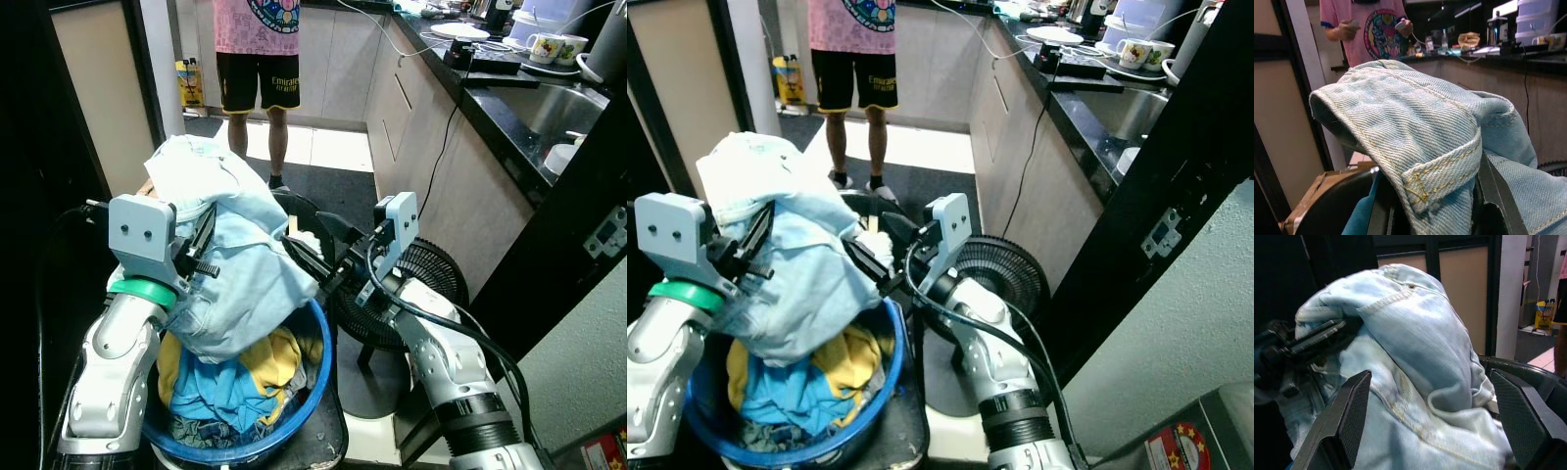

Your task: Clothes washing

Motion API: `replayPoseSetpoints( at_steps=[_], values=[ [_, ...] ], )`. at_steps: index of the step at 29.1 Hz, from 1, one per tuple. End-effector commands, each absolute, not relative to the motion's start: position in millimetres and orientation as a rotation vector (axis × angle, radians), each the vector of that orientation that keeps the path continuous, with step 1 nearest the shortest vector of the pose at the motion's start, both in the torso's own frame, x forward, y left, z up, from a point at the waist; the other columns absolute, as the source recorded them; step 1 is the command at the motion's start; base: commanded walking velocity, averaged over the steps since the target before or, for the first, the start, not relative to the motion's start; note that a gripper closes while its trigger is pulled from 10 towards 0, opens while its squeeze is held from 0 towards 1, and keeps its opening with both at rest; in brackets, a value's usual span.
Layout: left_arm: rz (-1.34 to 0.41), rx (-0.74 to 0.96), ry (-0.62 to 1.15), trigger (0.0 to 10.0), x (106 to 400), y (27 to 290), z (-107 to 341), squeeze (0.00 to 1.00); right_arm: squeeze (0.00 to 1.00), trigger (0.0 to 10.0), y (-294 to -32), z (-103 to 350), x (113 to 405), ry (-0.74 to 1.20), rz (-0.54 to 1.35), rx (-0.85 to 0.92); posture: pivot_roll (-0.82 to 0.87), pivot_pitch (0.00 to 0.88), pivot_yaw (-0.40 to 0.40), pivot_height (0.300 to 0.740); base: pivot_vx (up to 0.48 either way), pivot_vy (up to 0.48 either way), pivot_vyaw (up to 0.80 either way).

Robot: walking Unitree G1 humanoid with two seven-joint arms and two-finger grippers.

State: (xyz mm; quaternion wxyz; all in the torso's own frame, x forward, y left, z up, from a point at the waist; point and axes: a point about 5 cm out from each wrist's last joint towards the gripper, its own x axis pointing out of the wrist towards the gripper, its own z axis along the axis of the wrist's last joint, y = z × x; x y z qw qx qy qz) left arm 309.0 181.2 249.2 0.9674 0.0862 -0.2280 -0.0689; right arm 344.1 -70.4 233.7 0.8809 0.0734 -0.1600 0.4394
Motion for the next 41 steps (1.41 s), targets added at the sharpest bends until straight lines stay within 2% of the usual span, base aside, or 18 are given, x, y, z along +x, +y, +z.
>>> replayPoseSetpoints(
  at_steps=[1, 2, 3, 4, 5, 8, 9, 10, 11, 15, 22, 23, 26, 27, 30, 31, 38, 41],
  values=[
    [-0.211, 0.282, -0.372, 0.0, 313.6, 173.0, 236.7, 0.00, 0.00, 10.0, -70.9, 232.4, 341.6, -0.324, 0.927, 0.137, 0.00, 0.049, -0.035, 0.740, 0.000, 0.000, 0.00],
    [-0.211, 0.282, -0.372, 0.0, 313.6, 173.0, 236.7, 0.00, 0.00, 10.0, -70.9, 232.4, 341.6, -0.324, 0.927, 0.137, 0.00, 0.049, -0.035, 0.740, 0.000, 0.000, 0.00],
    [-0.232, 0.350, -0.198, 0.0, 319.4, 173.9, 212.2, 0.00, 0.00, 10.0, -70.1, 230.2, 340.7, -0.314, 0.935, 0.119, 0.00, 0.051, -0.034, 0.740, 0.000, 0.000, 0.00],
    [-0.232, 0.350, -0.198, 0.0, 319.4, 173.9, 212.2, 0.00, 0.00, 10.0, -70.1, 230.2, 340.7, -0.314, 0.935, 0.119, 0.00, 0.051, -0.034, 0.740, 0.000, 0.000, 0.00],
    [-0.223, 0.401, -0.070, 3.3, 322.7, 177.8, 192.4, 0.00, 0.00, 10.0, -69.1, 228.1, 340.3, -0.305, 0.941, 0.100, 0.00, 0.050, -0.035, 0.740, 0.000, 0.000, 0.00],
    [-0.200, 0.414, 0.030, 2.5, 326.4, 181.8, 175.7, 0.00, 0.00, 10.0, -68.5, 226.0, 339.9, -0.297, 0.947, 0.079, 0.00, 0.053, -0.039, 0.740, 0.000, 0.000, 0.00],
    [-0.206, 0.444, 0.089, 4.8, 329.9, 181.1, 164.1, 0.00, 0.00, 10.0, -68.3, 224.0, 339.7, -0.290, 0.950, 0.066, 0.00, 0.056, -0.041, 0.740, 0.000, 0.000, 0.00],
    [-0.206, 0.444, 0.089, 4.8, 329.9, 181.1, 164.1, 0.00, 0.00, 10.0, -68.3, 224.0, 339.7, -0.290, 0.950, 0.066, 0.00, 0.056, -0.041, 0.740, 0.000, 0.000, 0.00],
    [-0.237, 0.479, 0.116, 10.0, 332.3, 177.4, 156.6, 0.00, 0.00, 10.0, -68.3, 222.6, 339.7, -0.285, 0.951, 0.061, 0.00, 0.060, -0.040, 0.740, 0.000, 0.000, 0.00],
    [-0.342, 0.599, 0.170, 10.0, 333.2, 166.5, 140.0, 0.00, 0.00, 10.0, -68.7, 219.8, 341.0, -0.274, 0.946, 0.042, -0.01, 0.068, -0.030, 0.740, 0.000, 0.000, 0.00],
    [-0.352, 0.607, 0.182, 10.0, 332.9, 165.7, 137.0, 0.00, 0.00, 10.0, -68.7, 219.3, 341.3, -0.272, 0.944, 0.036, -0.01, 0.068, -0.028, 0.740, 0.000, 0.000, 0.00],
    [-0.365, 0.575, 0.206, 10.0, 331.3, 165.6, 133.0, 1.00, 0.00, 10.0, -69.4, 218.9, 341.6, -0.269, 0.939, 0.033, -0.01, 0.071, -0.027, 0.740, 0.000, 0.000, 0.00],
    [-0.333, 0.601, 0.229, 10.0, 331.5, 169.5, 131.8, 1.00, 0.00, 10.0, -70.4, 218.5, 342.0, -0.266, 0.934, 0.030, 0.00, 0.073, -0.031, 0.740, 0.000, 0.000, 0.00],
    [-0.329, 0.611, 0.234, 5.7, 331.4, 170.7, 131.8, 0.00, 0.00, 10.0, -70.5, 218.6, 342.3, -0.265, 0.934, 0.030, 0.00, 0.074, -0.033, 0.740, 0.000, 0.000, 0.00],
    [-0.327, 0.620, 0.234, 5.7, 331.6, 171.3, 132.2, 0.00, 0.00, 10.0, -70.5, 218.7, 342.5, -0.264, 0.934, 0.029, 0.00, 0.074, -0.033, 0.740, 0.000, 0.000, 0.00],
    [-0.326, 0.608, 0.230, 0.0, 331.8, 171.7, 133.2, 0.00, 0.00, 10.0, -70.2, 219.1, 342.9, -0.265, 0.935, 0.028, 0.00, 0.076, -0.034, 0.740, 0.000, 0.000, 0.00],
    [-0.287, 0.578, 0.161, 0.0, 336.4, 174.0, 145.7, 0.00, 0.00, 10.0, -69.9, 221.2, 344.1, -0.272, 0.935, 0.029, 0.00, 0.077, -0.035, 0.740, 0.000, 0.000, 0.00],
    [-0.287, 0.534, 0.054, 0.0, 336.8, 168.6, 168.3, 0.00, 0.00, 10.0, -69.9, 223.2, 344.0, -0.280, 0.936, 0.031, 0.00, 0.077, -0.032, 0.740, 0.000, 0.000, 0.00]
  ],
)
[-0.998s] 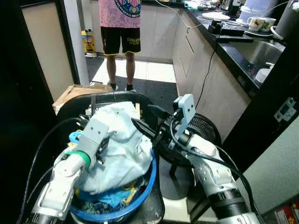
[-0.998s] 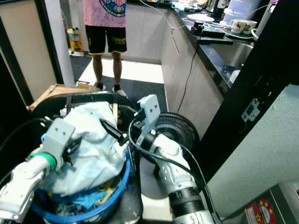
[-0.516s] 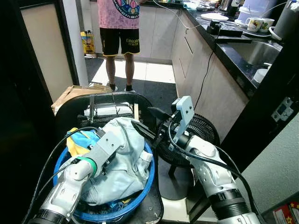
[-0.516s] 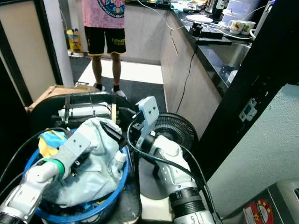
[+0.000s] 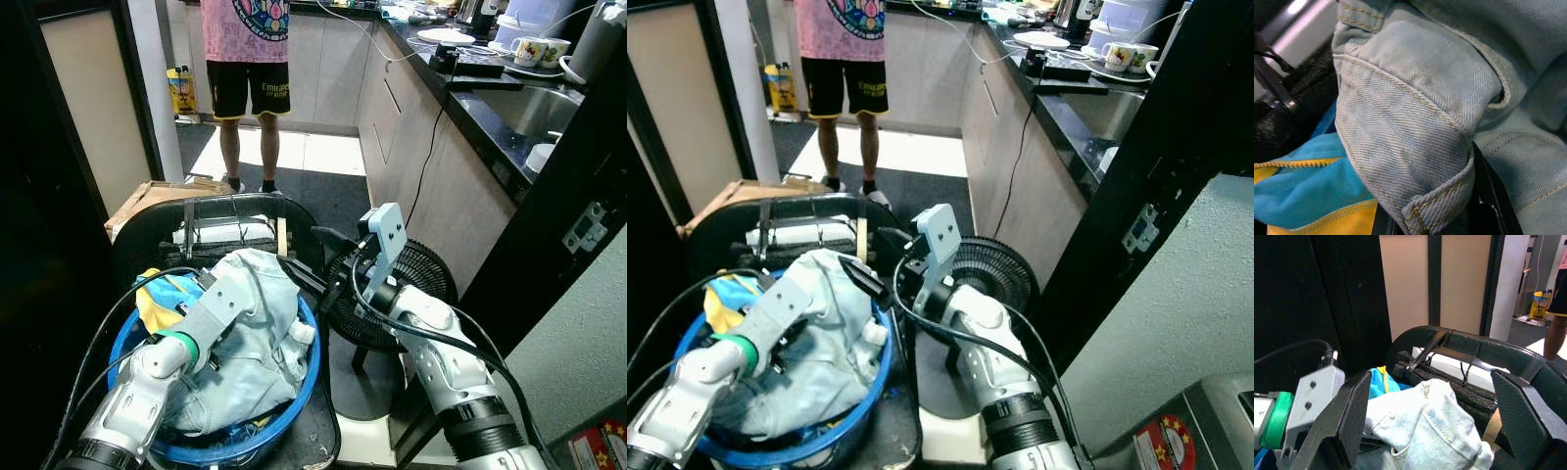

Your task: Clothes washing

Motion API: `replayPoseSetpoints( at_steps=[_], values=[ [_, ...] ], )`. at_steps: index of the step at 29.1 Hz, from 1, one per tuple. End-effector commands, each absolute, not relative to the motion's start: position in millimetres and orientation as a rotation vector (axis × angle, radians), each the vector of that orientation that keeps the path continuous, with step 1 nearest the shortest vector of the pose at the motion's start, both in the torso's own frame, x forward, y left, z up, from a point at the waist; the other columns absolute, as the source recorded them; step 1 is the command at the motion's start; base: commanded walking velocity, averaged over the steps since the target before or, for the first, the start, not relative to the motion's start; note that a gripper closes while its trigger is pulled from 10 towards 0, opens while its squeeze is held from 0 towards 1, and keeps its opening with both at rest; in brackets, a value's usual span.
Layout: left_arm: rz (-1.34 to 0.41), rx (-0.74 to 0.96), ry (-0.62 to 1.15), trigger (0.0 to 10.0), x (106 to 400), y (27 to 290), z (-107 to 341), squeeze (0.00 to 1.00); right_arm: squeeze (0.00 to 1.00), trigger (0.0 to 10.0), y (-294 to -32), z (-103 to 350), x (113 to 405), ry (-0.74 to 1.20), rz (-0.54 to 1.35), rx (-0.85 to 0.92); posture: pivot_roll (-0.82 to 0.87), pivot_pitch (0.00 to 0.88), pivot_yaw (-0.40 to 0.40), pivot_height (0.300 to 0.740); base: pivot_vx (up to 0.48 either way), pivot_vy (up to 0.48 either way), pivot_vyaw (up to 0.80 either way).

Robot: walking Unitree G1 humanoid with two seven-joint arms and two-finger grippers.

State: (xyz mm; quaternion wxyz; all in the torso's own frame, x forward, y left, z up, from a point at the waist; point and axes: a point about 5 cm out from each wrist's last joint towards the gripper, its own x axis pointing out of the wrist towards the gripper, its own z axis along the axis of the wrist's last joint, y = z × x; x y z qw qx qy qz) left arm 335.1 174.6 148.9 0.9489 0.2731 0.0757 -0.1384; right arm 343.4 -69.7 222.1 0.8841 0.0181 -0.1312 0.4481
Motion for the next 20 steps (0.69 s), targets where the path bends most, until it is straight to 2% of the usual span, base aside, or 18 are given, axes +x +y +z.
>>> replayPoseSetpoints(
  at_steps=[1, 4, 7, 8, 9, 10, 17, 18, 19, 20],
  values=[
    [-0.287, 0.534, 0.054, 0.0, 336.8, 168.6, 168.3, 0.00, 0.00, 10.0, -69.9, 223.2, 344.0, -0.280, 0.936, 0.031, 0.00, 0.077, -0.032, 0.740, 0.000, 0.000, 0.00],
    [-0.292, 0.527, 0.030, 0.0, 336.2, 166.9, 173.2, 0.00, 0.00, 10.0, -70.0, 223.7, 344.0, -0.282, 0.936, 0.032, 0.00, 0.076, -0.032, 0.740, 0.000, 0.000, 0.00],
    [-0.331, 0.475, -0.077, 0.2, 331.6, 158.6, 195.1, 0.00, 0.00, 10.0, -71.1, 226.7, 344.4, -0.289, 0.934, 0.040, 0.00, 0.076, -0.032, 0.740, 0.000, 0.000, 0.00],
    [-0.329, 0.473, -0.098, 9.6, 330.4, 158.0, 201.2, 0.00, 0.00, 10.0, -71.5, 227.5, 344.7, -0.292, 0.934, 0.043, 0.01, 0.076, -0.032, 0.740, 0.000, 0.000, 0.00],
    [-0.329, 0.473, -0.098, 9.6, 330.4, 158.0, 201.2, 0.00, 0.00, 10.0, -71.5, 227.5, 344.7, -0.292, 0.934, 0.043, 0.01, 0.076, -0.032, 0.740, 0.000, 0.000, 0.00],
    [-0.329, 0.465, -0.094, 10.0, 329.7, 159.4, 202.7, 1.00, 0.00, 10.0, -71.3, 228.0, 344.8, -0.293, 0.934, 0.045, 0.01, 0.076, -0.033, 0.740, 0.000, 0.000, 0.00],
    [-0.279, 0.494, -0.083, 10.0, 331.8, 166.3, 202.6, 1.00, 0.00, 10.0, -69.9, 227.5, 344.5, -0.294, 0.939, 0.045, 0.01, 0.075, -0.033, 0.740, 0.000, 0.000, 0.00],
    [-0.276, 0.511, -0.082, 10.0, 332.0, 166.9, 203.0, 0.24, 0.00, 10.0, -69.6, 227.3, 344.4, -0.294, 0.940, 0.045, 0.01, 0.075, -0.033, 0.740, 0.000, 0.000, 0.00],
    [-0.276, 0.511, -0.082, 10.0, 332.0, 166.9, 203.0, 0.24, 0.00, 10.0, -69.6, 227.3, 344.4, -0.294, 0.940, 0.045, 0.01, 0.075, -0.033, 0.740, 0.000, 0.000, 0.00],
    [-0.284, 0.535, -0.075, 10.0, 331.3, 166.5, 202.7, 0.00, 0.00, 10.0, -69.5, 227.0, 343.7, -0.292, 0.946, 0.039, 0.01, 0.076, -0.032, 0.740, 0.000, 0.000, 0.00]
  ],
)
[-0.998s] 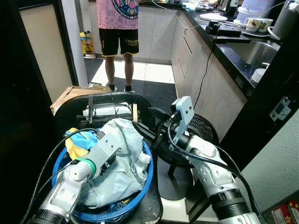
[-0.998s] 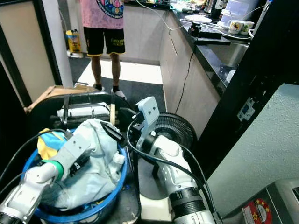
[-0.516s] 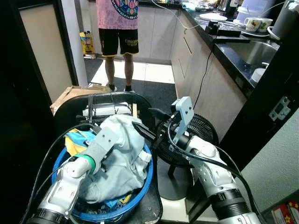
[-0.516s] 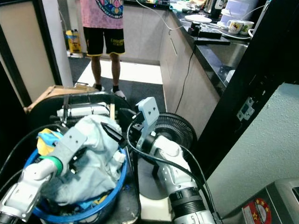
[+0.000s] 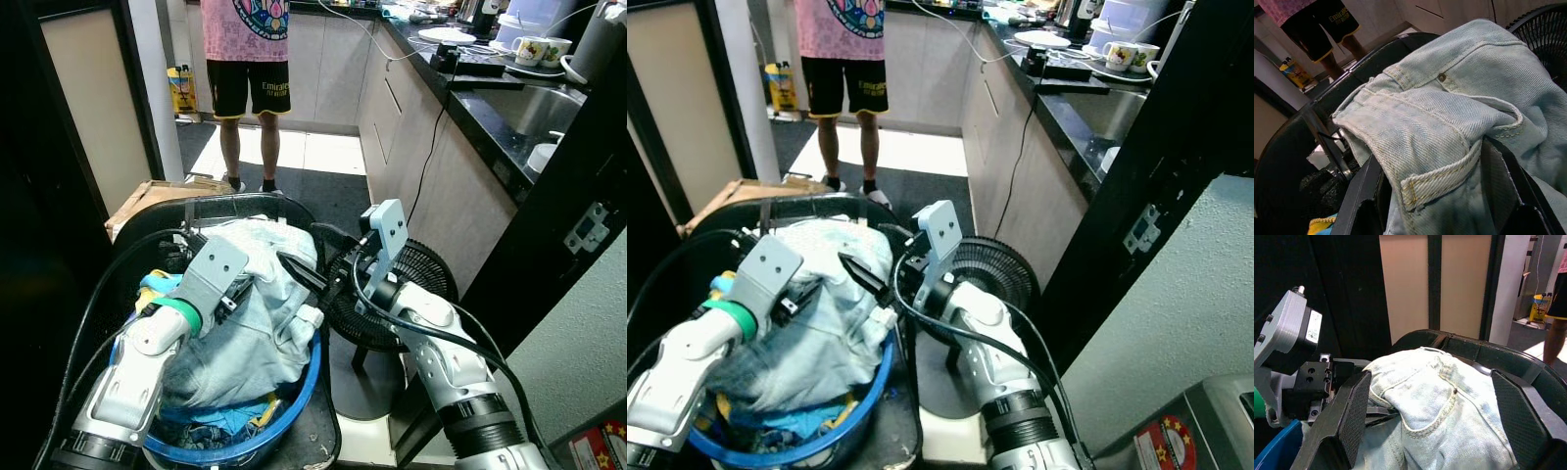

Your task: Clothes washing

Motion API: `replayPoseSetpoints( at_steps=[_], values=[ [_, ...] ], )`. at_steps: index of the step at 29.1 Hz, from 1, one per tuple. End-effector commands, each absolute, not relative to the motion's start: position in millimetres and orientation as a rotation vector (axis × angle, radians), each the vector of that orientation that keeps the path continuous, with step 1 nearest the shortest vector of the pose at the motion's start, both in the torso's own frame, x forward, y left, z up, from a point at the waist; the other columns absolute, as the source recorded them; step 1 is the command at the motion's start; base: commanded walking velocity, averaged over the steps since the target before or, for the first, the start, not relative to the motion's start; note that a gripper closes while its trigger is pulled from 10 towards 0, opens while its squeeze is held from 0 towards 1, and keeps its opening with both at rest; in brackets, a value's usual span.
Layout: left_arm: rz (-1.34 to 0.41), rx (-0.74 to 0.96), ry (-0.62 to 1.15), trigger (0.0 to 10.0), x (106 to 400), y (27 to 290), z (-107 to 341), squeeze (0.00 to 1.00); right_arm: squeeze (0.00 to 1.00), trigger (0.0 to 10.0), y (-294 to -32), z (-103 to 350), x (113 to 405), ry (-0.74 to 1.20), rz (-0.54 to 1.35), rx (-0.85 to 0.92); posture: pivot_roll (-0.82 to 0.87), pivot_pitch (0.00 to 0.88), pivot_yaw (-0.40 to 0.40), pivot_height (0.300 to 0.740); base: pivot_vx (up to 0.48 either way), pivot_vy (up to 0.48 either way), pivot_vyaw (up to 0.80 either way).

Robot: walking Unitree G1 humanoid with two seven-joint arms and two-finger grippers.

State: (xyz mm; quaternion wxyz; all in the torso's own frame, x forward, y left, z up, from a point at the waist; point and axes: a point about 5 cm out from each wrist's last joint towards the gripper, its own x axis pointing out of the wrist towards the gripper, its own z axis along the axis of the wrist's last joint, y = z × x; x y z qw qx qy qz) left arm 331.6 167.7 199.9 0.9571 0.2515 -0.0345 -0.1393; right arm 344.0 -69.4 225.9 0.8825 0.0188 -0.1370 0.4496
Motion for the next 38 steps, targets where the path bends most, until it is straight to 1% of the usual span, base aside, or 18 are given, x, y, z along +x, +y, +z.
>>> replayPoseSetpoints(
  at_steps=[1, 3, 4, 6, 7, 9, 17, 23, 33, 34, 37, 38],
  values=[
    [-0.284, 0.535, -0.075, 10.0, 331.3, 166.5, 202.7, 0.00, 0.00, 10.0, -69.5, 227.0, 343.7, -0.292, 0.946, 0.039, 0.01, 0.076, -0.032, 0.740, 0.000, 0.000, 0.00],
    [-0.289, 0.534, -0.074, 10.0, 330.7, 165.6, 203.8, 0.00, 0.00, 10.0, -70.0, 226.6, 343.3, -0.291, 0.948, 0.036, 0.01, 0.076, -0.031, 0.740, 0.000, 0.000, 0.00],
    [-0.297, 0.527, -0.066, 6.0, 330.2, 165.7, 203.1, 0.00, 0.00, 10.0, -70.0, 226.4, 343.3, -0.290, 0.948, 0.036, 0.01, 0.075, -0.030, 0.740, 0.000, 0.000, 0.00],
    [-0.306, 0.514, -0.059, 6.0, 329.6, 165.6, 202.0, 0.00, 0.00, 10.0, -69.9, 226.3, 343.2, -0.290, 0.948, 0.036, 0.01, 0.075, -0.030, 0.740, 0.000, 0.000, 0.00],
    [-0.315, 0.505, -0.053, 0.0, 328.8, 165.6, 201.1, 0.00, 0.00, 10.0, -69.8, 226.4, 343.2, -0.291, 0.948, 0.038, 0.01, 0.074, -0.029, 0.740, 0.000, 0.000, 0.00],
    [-0.306, 0.465, -0.056, 0.0, 328.1, 166.7, 202.5, 0.00, 0.00, 10.0, -70.1, 226.3, 343.4, -0.292, 0.945, 0.042, 0.01, 0.072, -0.029, 0.740, 0.000, 0.000, 0.00],
    [-0.246, 0.437, -0.097, 0.0, 330.6, 172.8, 210.6, 0.00, 0.00, 10.0, -70.3, 226.3, 344.9, -0.289, 0.933, 0.049, 0.01, 0.072, -0.028, 0.740, 0.000, 0.000, 0.00],
    [-0.233, 0.364, -0.134, 0.0, 331.0, 172.6, 217.5, 0.00, 0.00, 10.0, -70.9, 229.0, 345.0, -0.303, 0.913, 0.097, 0.01, 0.066, -0.025, 0.740, 0.000, 0.000, 0.00],
    [-0.199, 0.310, -0.151, 0.0, 331.0, 172.1, 222.8, 0.00, 0.00, 10.0, -73.9, 229.2, 344.0, -0.313, 0.885, 0.120, 0.00, 0.044, -0.018, 0.740, 0.000, 0.000, 0.00],
    [-0.168, 0.270, -0.182, 0.0, 331.7, 173.5, 231.9, 0.00, 0.00, 10.0, -77.0, 230.8, 344.4, -0.322, 0.865, 0.128, 0.00, 0.040, -0.017, 0.740, 0.000, 0.000, 0.00],
    [-0.168, 0.270, -0.182, 0.0, 331.7, 173.5, 231.9, 0.00, 0.00, 10.0, -77.0, 230.8, 344.4, -0.322, 0.865, 0.128, 0.00, 0.040, -0.017, 0.740, 0.000, 0.000, 0.00],
    [-0.158, 0.195, -0.287, 0.0, 332.5, 172.9, 257.6, 0.00, 0.00, 10.0, -83.3, 234.8, 346.4, -0.339, 0.833, 0.144, 0.00, 0.020, -0.012, 0.740, 0.000, 0.000, 0.00]
  ],
)
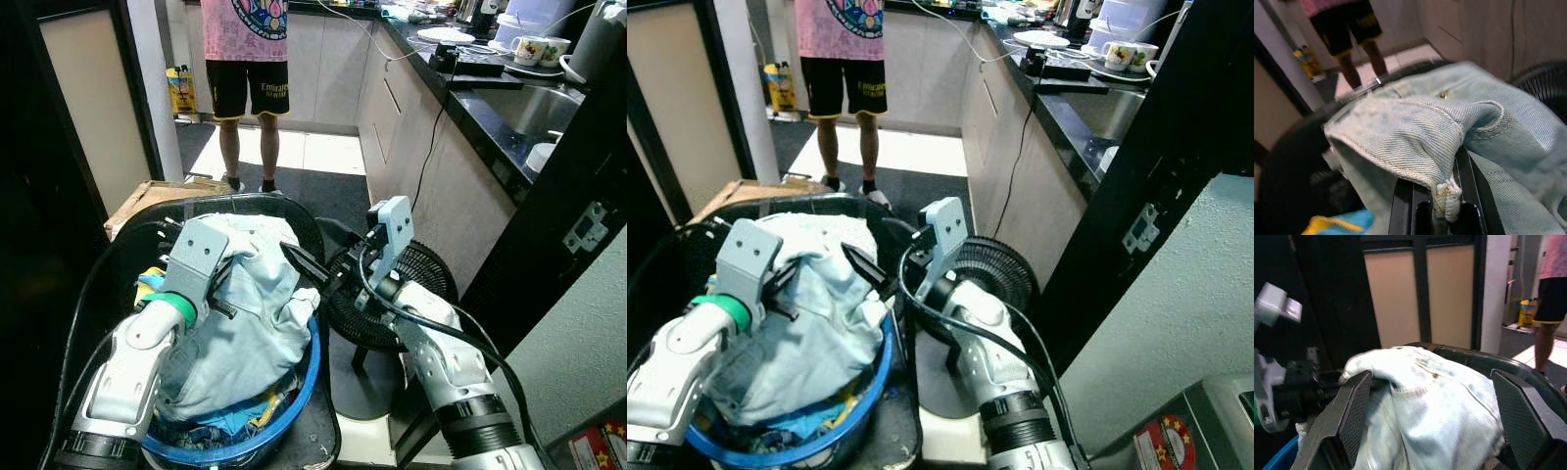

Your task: Clothes washing

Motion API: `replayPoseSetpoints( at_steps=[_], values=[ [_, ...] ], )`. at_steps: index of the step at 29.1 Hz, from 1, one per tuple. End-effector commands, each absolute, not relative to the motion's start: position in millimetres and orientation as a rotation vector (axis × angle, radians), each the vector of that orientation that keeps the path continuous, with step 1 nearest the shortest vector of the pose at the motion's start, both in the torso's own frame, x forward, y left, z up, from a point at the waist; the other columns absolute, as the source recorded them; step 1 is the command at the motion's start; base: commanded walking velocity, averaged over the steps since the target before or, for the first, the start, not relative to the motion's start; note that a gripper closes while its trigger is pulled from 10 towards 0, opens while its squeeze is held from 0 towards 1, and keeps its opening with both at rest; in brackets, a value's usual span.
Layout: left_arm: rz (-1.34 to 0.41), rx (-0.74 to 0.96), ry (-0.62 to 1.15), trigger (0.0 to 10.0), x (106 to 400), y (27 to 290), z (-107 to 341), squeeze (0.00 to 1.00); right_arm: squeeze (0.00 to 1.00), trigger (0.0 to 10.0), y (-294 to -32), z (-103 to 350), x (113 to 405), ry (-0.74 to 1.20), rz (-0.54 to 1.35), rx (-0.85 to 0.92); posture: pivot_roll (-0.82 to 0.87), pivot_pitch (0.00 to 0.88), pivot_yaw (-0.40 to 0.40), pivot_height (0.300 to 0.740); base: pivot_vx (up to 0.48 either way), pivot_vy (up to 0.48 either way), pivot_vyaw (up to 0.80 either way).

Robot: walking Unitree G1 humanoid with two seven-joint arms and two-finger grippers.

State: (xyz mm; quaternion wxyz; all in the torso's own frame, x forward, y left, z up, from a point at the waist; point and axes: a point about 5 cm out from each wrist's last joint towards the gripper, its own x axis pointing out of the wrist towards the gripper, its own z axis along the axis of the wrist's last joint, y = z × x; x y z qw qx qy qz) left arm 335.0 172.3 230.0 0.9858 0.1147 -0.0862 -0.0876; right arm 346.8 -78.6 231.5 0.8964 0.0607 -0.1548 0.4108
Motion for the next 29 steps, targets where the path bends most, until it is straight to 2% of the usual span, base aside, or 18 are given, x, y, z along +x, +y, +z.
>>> replayPoseSetpoints(
  at_steps=[1, 2, 4, 5, 6, 10, 11, 15, 16, 17, 18, 19, 21, 24, 29],
  values=[
    [-0.158, 0.195, -0.287, 0.0, 332.5, 172.9, 257.6, 0.00, 0.00, 10.0, -83.3, 234.8, 346.4, -0.339, 0.833, 0.144, 0.00, 0.020, -0.012, 0.740, 0.000, 0.000, 0.00],
    [-0.151, 0.133, -0.377, 0.0, 331.9, 172.8, 279.4, 0.00, 0.00, 10.0, -88.3, 238.1, 348.0, -0.352, 0.808, 0.157, 0.00, 0.019, -0.012, 0.740, 0.000, 0.000, 0.00],
    [-0.151, 0.133, -0.377, 0.0, 331.9, 172.8, 279.4, 0.00, 0.00, 10.0, -88.3, 238.1, 348.0, -0.352, 0.808, 0.157, 0.00, 0.019, -0.012, 0.740, 0.000, 0.000, 0.00],
    [-0.145, 0.055, -0.508, 0.0, 329.6, 171.9, 307.6, 0.00, 0.00, 10.0, -93.0, 241.3, 349.6, -0.365, 0.785, 0.171, 0.00, 0.005, -0.006, 0.740, 0.000, 0.000, 0.00],
    [-0.127, -0.001, -0.594, 5.5, 327.2, 173.1, 324.9, 0.00, 0.00, 10.0, -95.7, 243.3, 350.5, -0.373, 0.772, 0.179, 0.00, 0.005, -0.006, 0.740, 0.000, 0.000, 0.00],
    [-0.127, -0.001, -0.594, 5.5, 327.2, 173.1, 324.9, 0.00, 0.00, 10.0, -95.7, 243.3, 350.5, -0.373, 0.772, 0.179, 0.00, 0.005, -0.006, 0.740, 0.000, 0.000, 0.00],
    [-0.099, -0.053, -0.674, 10.0, 325.6, 177.0, 334.5, 0.00, 0.00, 10.0, -96.9, 244.6, 350.7, -0.380, 0.762, 0.186, 0.00, 0.000, 0.000, 0.740, 0.000, 0.000, 0.00],
    [-0.004, -0.047, -0.635, 10.0, 328.3, 185.7, 317.4, 0.00, 0.00, 10.0, -98.0, 244.5, 347.9, -0.388, 0.726, 0.190, -0.01, 0.000, 0.003, 0.740, 0.000, 0.000, 0.00],
    [0.015, -0.023, -0.534, 10.0, 329.7, 186.8, 300.1, 0.00, 0.00, 10.0, -99.2, 243.1, 346.3, -0.385, 0.699, 0.183, -0.01, 0.000, 0.002, 0.740, 0.000, 0.000, 0.00],
    [0.015, -0.023, -0.534, 10.0, 329.7, 186.8, 300.1, 0.00, 0.00, 10.0, -99.2, 243.1, 346.3, -0.385, 0.699, 0.183, -0.01, 0.000, 0.002, 0.740, 0.000, 0.000, 0.00],
    [0.032, 0.010, -0.413, 10.0, 330.3, 188.3, 279.6, 0.00, 0.00, 10.0, -102.2, 239.8, 346.1, -0.367, 0.639, 0.177, -0.01, 0.000, 0.001, 0.740, 0.000, 0.000, 0.00],
    [0.032, 0.010, -0.413, 10.0, 330.3, 188.3, 279.6, 0.00, 0.00, 10.0, -102.2, 239.8, 346.1, -0.367, 0.639, 0.177, -0.01, 0.000, 0.001, 0.740, 0.000, 0.000, 0.00],
    [0.043, 0.071, -0.254, 10.0, 329.8, 189.6, 255.2, 0.00, 0.00, 10.0, -105.5, 236.2, 345.5, -0.344, 0.573, 0.185, -0.01, 0.000, -0.001, 0.740, 0.000, 0.000, 0.00],
    [0.071, 0.122, -0.211, 10.0, 331.0, 191.0, 250.0, 0.00, 0.00, 10.0, -106.4, 236.3, 345.1, -0.337, 0.550, 0.164, -0.01, 0.000, -0.002, 0.740, 0.000, 0.000, 0.00],
    [0.117, 0.093, -0.213, 10.0, 332.2, 192.7, 254.0, 0.00, 0.00, 10.0, -120.4, 252.0, 348.0, -0.400, 0.446, 0.174, -0.01, 0.000, -0.011, 0.740, 0.000, 0.000, -0.80]
  ],
)
